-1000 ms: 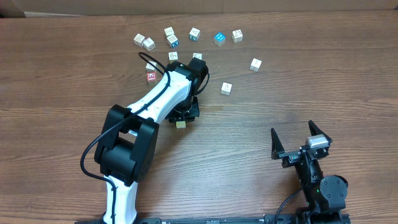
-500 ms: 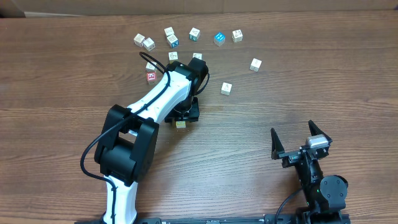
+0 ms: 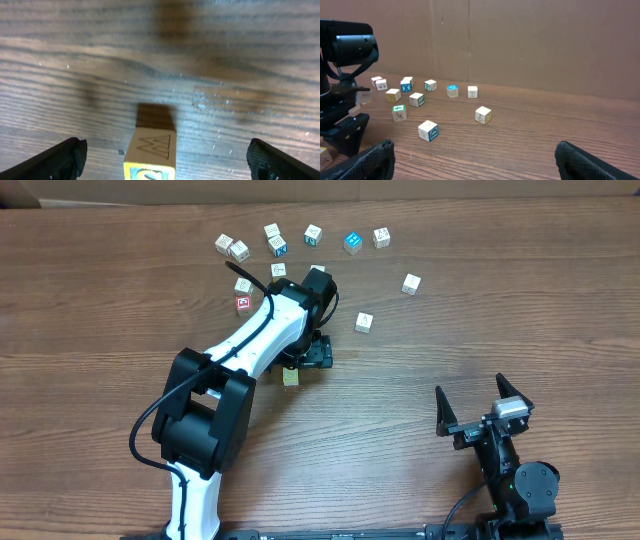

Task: Form a horizontal line
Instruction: 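Lower the yellow S block onto the table and open the left gripper, then raise the left arm back up to the upper block cluster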

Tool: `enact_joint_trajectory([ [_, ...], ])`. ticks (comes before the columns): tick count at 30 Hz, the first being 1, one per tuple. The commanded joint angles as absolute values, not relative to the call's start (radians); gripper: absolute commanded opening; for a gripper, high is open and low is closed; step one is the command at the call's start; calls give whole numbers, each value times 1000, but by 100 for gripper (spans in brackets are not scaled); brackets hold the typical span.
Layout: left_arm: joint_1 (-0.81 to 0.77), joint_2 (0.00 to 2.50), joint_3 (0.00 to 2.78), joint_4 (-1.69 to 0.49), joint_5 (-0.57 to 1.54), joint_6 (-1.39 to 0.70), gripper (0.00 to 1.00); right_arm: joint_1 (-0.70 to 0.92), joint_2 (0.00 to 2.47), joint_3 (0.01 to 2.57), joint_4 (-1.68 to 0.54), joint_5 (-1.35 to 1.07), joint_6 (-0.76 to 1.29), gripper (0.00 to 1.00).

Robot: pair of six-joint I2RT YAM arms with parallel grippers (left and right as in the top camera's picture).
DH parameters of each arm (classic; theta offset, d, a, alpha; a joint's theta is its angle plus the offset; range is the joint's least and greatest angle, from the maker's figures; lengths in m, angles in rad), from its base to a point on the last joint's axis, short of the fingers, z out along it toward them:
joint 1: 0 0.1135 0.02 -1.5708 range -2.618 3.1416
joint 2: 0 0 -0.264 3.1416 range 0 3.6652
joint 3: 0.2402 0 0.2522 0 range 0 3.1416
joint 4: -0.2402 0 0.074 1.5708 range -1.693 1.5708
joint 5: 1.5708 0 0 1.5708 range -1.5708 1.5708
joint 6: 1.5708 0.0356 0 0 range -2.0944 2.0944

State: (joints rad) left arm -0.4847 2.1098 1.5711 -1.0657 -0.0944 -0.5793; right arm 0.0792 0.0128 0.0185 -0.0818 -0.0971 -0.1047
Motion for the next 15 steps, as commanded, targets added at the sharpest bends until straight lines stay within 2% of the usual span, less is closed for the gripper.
enact_joint_trajectory([
  [1, -490, 2093, 1566, -1041, -139, -561, 100, 76, 3, 8, -77, -96, -106, 100],
  [15, -472, 2092, 1619, -957, -139, -380, 100, 76, 3, 8, -77, -96, -106, 100],
])
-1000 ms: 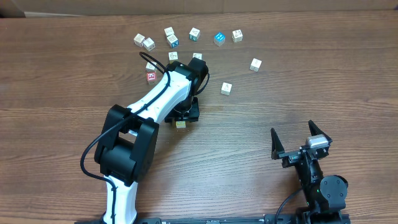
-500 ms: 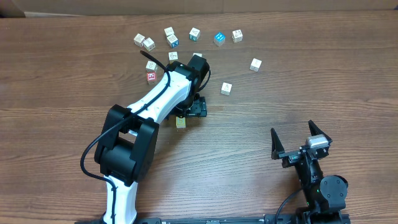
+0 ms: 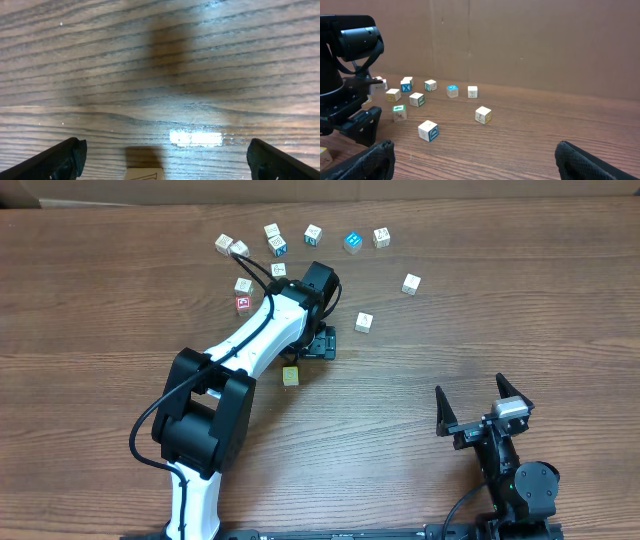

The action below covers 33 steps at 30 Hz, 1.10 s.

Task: Form a horizontal line
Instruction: 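Raise the left arm back up to the upper block cluster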

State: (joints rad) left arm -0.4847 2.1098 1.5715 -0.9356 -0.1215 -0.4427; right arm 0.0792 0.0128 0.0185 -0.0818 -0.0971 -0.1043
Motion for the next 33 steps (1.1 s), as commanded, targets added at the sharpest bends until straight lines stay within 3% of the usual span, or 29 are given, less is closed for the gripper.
enact_joint_trajectory([
  [1, -463, 2092, 1647, -973, -138, -381, 100, 76, 3, 8, -77, -96, -106, 100],
  [11, -385, 2092, 2104, -1091, -85, -381, 98, 76, 3, 8, -77, -96, -106, 100],
  [14, -387, 2092, 2137, -1061, -49, -381, 75, 76, 3, 8, -77, -96, -106, 100],
  [16, -393, 2093, 2136, -1033, -17, -381, 44, 76, 3, 8, -77, -96, -106, 100],
  [18, -400, 2099, 2133, -1013, 8, -381, 19, 76, 3, 8, -77, -96, -106, 100],
  [20, -411, 2106, 2130, -994, 31, -381, 11, 76, 3, 8, -77, -96, -106, 100],
  [23, -436, 2112, 2109, -963, 34, -381, 11, 76, 3, 8, -77, -96, -106, 100],
  [28, -470, 2159, 2108, -970, 19, -381, 25, 76, 3, 8, -77, -96, -106, 100],
  [33, -480, 2222, 2108, -984, -5, -381, 23, 76, 3, 8, -77, -96, -106, 100],
])
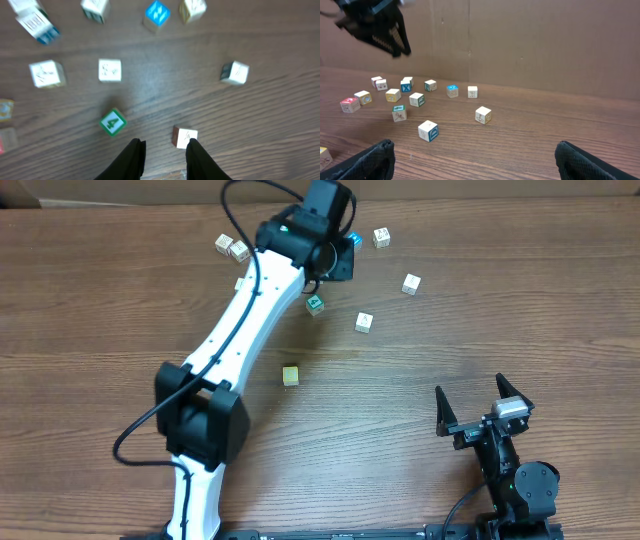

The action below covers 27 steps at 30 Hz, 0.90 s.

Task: Form a horizontal line
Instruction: 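Raise the left arm back up to the upper block cluster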

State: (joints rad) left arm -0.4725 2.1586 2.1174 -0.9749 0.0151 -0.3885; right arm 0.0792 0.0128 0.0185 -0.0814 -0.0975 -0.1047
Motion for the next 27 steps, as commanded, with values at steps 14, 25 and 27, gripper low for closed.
enact_joint_trajectory([
  [14, -476, 2450, 2108, -974, -23, -380, 20, 76, 3, 8, -77, -96, -106, 100],
  [25, -412, 2478, 2109, -952, -190, -360, 23, 76, 3, 8, -77, -96, -106, 100],
  [27, -396, 2478, 2109, -941, -166, -363, 23, 76, 3, 8, -77, -96, -106, 100],
])
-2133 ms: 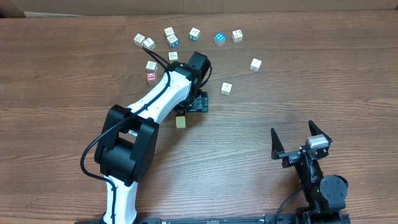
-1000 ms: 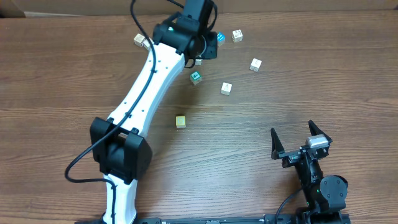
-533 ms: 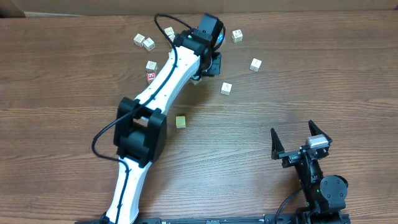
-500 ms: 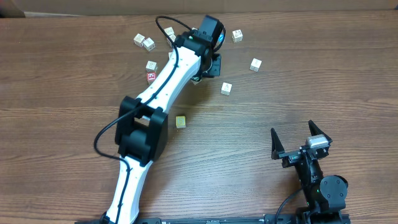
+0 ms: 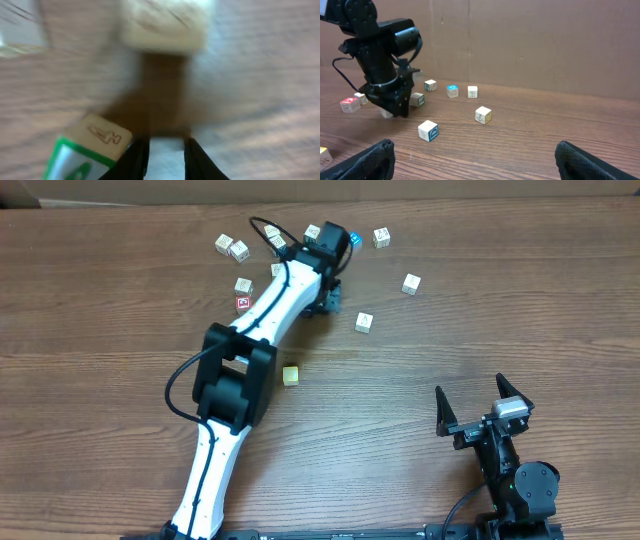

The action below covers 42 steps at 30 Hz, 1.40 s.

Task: Form a horizontal line
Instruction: 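Raise the left arm back up to the upper block cluster, then grasp the white duck '3' block with the left gripper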

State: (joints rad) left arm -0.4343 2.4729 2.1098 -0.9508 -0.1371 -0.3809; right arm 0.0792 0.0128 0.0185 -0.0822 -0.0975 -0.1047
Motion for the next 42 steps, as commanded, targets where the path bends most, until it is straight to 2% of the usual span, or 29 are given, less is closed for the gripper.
enact_joint_trajectory([
  [1, -389, 2478, 2109, -935, -146, -363, 23, 76, 3, 8, -77, -96, -106, 100],
  [5, -371, 2477, 2114, -907, -51, -350, 21, 76, 3, 8, -77, -96, -106, 100],
  [8, -369, 2477, 2171, -905, -47, -333, 23, 76, 3, 8, -77, -96, -106, 100],
  [10, -369, 2477, 2230, -912, -47, -317, 31, 76, 3, 8, -77, -96, -106, 100],
  [11, -369, 2477, 2262, -913, -47, -313, 38, 76, 3, 8, -77, -96, -106, 100],
  [14, -369, 2477, 2322, -897, -47, -313, 46, 76, 3, 8, -77, -96, -106, 100],
  [16, -369, 2477, 2327, -865, -47, -314, 56, 76, 3, 8, -77, -96, -106, 100],
  [19, -371, 2481, 2325, -842, -47, -313, 61, 76, 3, 8, -77, -96, -106, 100],
  [37, -381, 2491, 2152, -682, -55, -313, 62, 76, 3, 8, -77, -96, -106, 100],
  [42, -381, 2493, 2145, -672, -55, -313, 55, 76, 3, 8, -77, -96, -106, 100],
])
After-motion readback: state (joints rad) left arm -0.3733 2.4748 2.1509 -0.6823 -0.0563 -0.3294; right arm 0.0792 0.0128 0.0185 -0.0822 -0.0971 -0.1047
